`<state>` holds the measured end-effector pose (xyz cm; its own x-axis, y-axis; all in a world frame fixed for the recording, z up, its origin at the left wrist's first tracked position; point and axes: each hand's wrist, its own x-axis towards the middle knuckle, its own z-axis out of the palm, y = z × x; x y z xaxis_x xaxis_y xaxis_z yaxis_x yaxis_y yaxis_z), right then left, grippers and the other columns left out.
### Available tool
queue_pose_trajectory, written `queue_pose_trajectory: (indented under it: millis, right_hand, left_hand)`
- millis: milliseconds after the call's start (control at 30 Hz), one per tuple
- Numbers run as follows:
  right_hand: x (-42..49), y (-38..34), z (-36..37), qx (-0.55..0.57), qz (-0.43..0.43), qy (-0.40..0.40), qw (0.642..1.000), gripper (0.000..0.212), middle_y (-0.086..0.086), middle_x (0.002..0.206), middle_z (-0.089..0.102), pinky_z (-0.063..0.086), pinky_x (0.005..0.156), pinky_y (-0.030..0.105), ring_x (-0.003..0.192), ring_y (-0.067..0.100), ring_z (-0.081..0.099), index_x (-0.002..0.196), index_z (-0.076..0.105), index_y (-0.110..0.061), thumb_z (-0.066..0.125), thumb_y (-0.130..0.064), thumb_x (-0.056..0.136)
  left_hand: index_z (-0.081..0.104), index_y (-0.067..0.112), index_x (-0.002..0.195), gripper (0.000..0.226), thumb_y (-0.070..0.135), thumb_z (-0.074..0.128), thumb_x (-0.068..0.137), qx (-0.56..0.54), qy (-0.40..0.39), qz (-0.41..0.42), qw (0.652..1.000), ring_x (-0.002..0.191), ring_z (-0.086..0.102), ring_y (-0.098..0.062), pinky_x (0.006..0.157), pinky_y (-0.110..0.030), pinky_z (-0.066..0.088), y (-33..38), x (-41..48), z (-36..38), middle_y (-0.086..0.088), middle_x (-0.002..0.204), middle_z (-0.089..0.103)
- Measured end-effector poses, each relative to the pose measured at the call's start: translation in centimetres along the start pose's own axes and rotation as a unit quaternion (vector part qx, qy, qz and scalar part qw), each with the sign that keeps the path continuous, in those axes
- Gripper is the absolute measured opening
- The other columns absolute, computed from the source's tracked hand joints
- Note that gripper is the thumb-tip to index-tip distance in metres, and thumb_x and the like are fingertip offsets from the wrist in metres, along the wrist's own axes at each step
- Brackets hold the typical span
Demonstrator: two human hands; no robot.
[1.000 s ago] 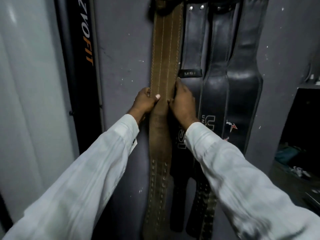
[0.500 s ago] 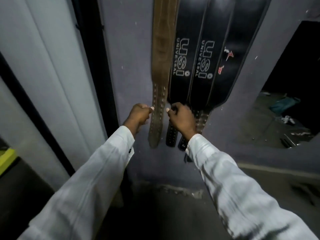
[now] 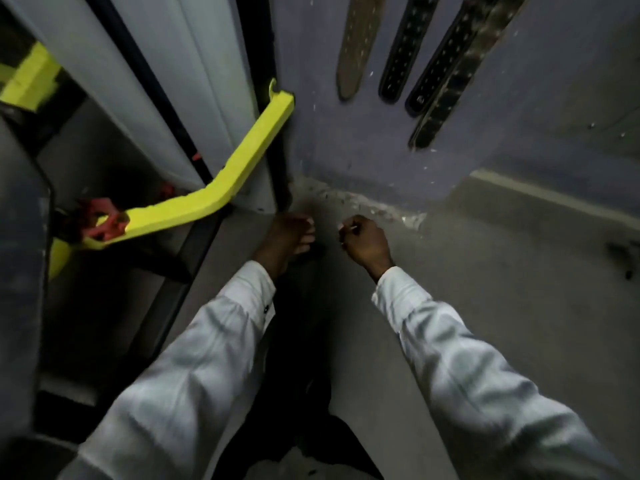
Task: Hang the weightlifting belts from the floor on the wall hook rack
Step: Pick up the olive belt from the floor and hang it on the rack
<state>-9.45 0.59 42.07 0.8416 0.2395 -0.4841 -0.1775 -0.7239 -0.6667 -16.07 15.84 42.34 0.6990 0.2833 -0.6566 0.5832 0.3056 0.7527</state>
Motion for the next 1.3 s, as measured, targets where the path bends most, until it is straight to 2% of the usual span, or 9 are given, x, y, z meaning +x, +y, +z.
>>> queue_pose_trajectory:
  millis: [67,167,267,467,767,867,1033,1200,1300]
  right_hand:
    - [-1.2,2.4,3.0,-0.007,0.027,-0.035,0.999,0.015,0.000,0.073,0.071,0.055,0.082,0.030,0.074,0.018,0.071,0.072,0.064,-0.025,0.066,-0.035,0.083]
    - [-1.2,6.9,8.2,0.009,0.073,-0.080,0.994,0.010,0.001,0.074,0.076,0.060,0.084,0.046,0.075,0.022,0.075,0.065,0.067,-0.040,0.069,-0.035,0.073]
    - [0.2,11.7,14.2,-0.002,0.108,-0.122,0.987,0.015,0.010,0.084,0.077,0.058,0.086,0.051,0.085,0.030,0.074,0.063,0.066,-0.029,0.072,-0.032,0.077]
    - [5.1,19.0,24.7,-0.054,0.135,-0.163,0.976,0.038,0.014,0.120,0.069,0.052,0.097,0.052,0.112,0.037,0.065,0.120,0.065,-0.015,0.068,-0.030,0.085]
    - [19.6,27.4,39.0,-0.261,0.032,-0.279,0.924,0.044,0.012,0.148,0.048,0.039,0.110,0.038,0.135,0.033,0.046,0.142,0.050,-0.015,0.050,-0.030,0.101]
    - [23.9,29.0,42.9,-0.281,-0.005,-0.300,0.912,0.053,0.013,0.154,0.040,0.033,0.116,0.043,0.142,0.034,0.038,0.149,0.040,-0.018,0.049,-0.037,0.101]
    - [27.3,32.5,47.4,-0.395,-0.012,-0.244,0.886,0.062,0.014,0.161,0.024,0.025,0.119,0.049,0.149,0.033,0.021,0.156,0.019,-0.014,0.043,-0.037,0.104]
    - [24.6,36.8,48.0,-0.445,0.025,-0.264,0.855,0.054,0.017,0.159,0.029,0.022,0.118,0.046,0.148,0.034,0.025,0.153,0.027,-0.007,0.041,-0.029,0.105]
    - [24.7,37.3,46.4,-0.418,0.085,-0.288,0.857,0.050,0.012,0.146,0.049,0.039,0.106,0.040,0.135,0.032,0.046,0.144,0.043,-0.015,0.045,-0.041,0.102]
  left_hand:
    - [0.059,0.020,0.093,0.013,0.017,0.049,0.101,-0.009,0.022,-0.038,0.999,0.079,0.061,-0.017,0.074,-0.030,0.050,-5.0,0.1,-1.7,-0.006,0.094,0.063]
    - [0.059,0.017,0.095,0.012,0.014,0.049,0.102,-0.026,0.047,-0.089,0.995,0.076,0.061,-0.017,0.071,-0.030,0.051,-11.6,0.3,-4.0,-0.005,0.089,0.062]
    - [0.059,0.011,0.100,0.010,0.010,0.049,0.102,-0.063,0.056,-0.119,0.989,0.067,0.062,-0.016,0.061,-0.027,0.053,-17.9,1.8,-6.2,-0.007,0.085,0.062]
    - [0.053,0.006,0.119,0.017,0.008,0.047,0.103,-0.072,0.078,-0.156,0.982,0.074,0.058,-0.015,0.068,-0.028,0.050,-28.3,9.6,-9.9,-0.005,0.087,0.060]
    - [0.053,0.007,0.110,0.011,0.008,0.043,0.104,-0.129,0.121,-0.199,0.964,0.070,0.056,-0.015,0.051,-0.020,0.053,-42.7,25.3,-15.9,-0.005,0.084,0.056]
    - [0.055,0.011,0.099,0.017,0.010,0.039,0.105,-0.155,0.128,-0.202,0.959,0.070,0.057,-0.015,0.059,-0.023,0.052,-46.4,29.9,-17.0,-0.004,0.084,0.056]
    - [0.045,0.001,0.137,0.034,0.008,0.038,0.105,-0.117,0.101,-0.166,0.974,0.075,0.061,-0.012,0.064,-0.023,0.054,-51.6,34.4,-16.7,-0.002,0.091,0.058]
    - [0.055,0.011,0.134,0.034,0.020,0.046,0.102,0.029,0.085,-0.130,0.987,0.113,0.060,-0.020,0.100,-0.036,0.051,-52.3,35.4,-14.8,-0.006,0.127,0.060]
    - [0.060,0.007,0.128,0.035,0.019,0.047,0.099,0.096,0.110,-0.145,0.979,0.117,0.059,-0.030,0.100,-0.041,0.049,-53.6,35.7,-14.8,-0.014,0.130,0.060]
